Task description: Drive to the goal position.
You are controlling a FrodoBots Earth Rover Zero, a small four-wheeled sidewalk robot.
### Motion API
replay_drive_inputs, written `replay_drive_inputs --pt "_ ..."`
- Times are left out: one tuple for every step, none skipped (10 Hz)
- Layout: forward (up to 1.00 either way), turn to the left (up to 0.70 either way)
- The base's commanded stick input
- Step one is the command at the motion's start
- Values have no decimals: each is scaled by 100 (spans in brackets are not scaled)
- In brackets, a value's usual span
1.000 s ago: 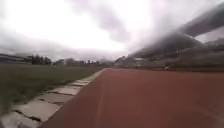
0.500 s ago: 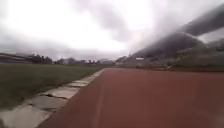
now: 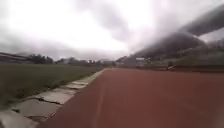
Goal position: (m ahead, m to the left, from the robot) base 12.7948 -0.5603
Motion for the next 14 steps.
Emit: replay_drive_inputs --pt "70 0" --pt "70 0" --pt "70 0" --pt "70 0" --pt "70 0" --pt "70 0" --pt "70 0" --pt "70 0" --pt "70 0" --pt "70 0" --pt "70 0" --pt "70 0" --pt "70 0" --pt "70 0"
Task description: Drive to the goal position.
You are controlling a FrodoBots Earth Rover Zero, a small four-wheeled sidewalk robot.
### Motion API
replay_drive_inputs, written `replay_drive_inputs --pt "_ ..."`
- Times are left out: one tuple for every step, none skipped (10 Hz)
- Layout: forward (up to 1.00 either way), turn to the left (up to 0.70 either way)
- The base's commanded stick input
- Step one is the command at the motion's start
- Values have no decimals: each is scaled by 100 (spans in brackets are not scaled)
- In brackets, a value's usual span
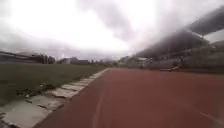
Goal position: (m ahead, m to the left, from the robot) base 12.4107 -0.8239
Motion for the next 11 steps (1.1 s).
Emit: replay_drive_inputs --pt "70 0" --pt "70 0" --pt "70 0" --pt "70 0" --pt "70 0" --pt "70 0" --pt "70 0" --pt "70 0" --pt "70 0" --pt "70 0" --pt "70 0"
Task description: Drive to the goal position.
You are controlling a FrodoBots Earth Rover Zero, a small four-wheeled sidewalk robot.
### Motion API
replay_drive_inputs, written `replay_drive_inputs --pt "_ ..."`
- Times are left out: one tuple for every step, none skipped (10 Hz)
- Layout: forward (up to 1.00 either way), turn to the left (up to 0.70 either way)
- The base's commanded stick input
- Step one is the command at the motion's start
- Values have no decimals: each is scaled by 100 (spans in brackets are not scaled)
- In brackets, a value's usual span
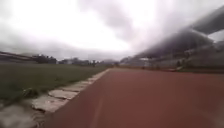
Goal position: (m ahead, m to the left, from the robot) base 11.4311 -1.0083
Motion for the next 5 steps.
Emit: replay_drive_inputs --pt "70 0" --pt "70 0" --pt "70 0" --pt "70 0" --pt "70 0"
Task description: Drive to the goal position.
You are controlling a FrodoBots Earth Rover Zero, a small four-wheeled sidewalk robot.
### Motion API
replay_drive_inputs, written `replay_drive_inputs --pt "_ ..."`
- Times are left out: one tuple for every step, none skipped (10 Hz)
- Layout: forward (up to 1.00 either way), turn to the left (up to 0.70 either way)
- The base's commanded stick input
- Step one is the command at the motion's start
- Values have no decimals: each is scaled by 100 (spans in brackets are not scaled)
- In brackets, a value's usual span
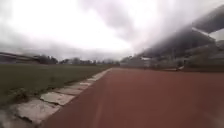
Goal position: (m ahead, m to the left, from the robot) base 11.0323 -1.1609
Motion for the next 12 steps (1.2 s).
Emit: replay_drive_inputs --pt "70 0" --pt "70 0" --pt "70 0" --pt "70 0" --pt "70 0" --pt "70 0" --pt "70 0" --pt "70 0" --pt "70 0" --pt "70 0" --pt "70 0" --pt "70 0"
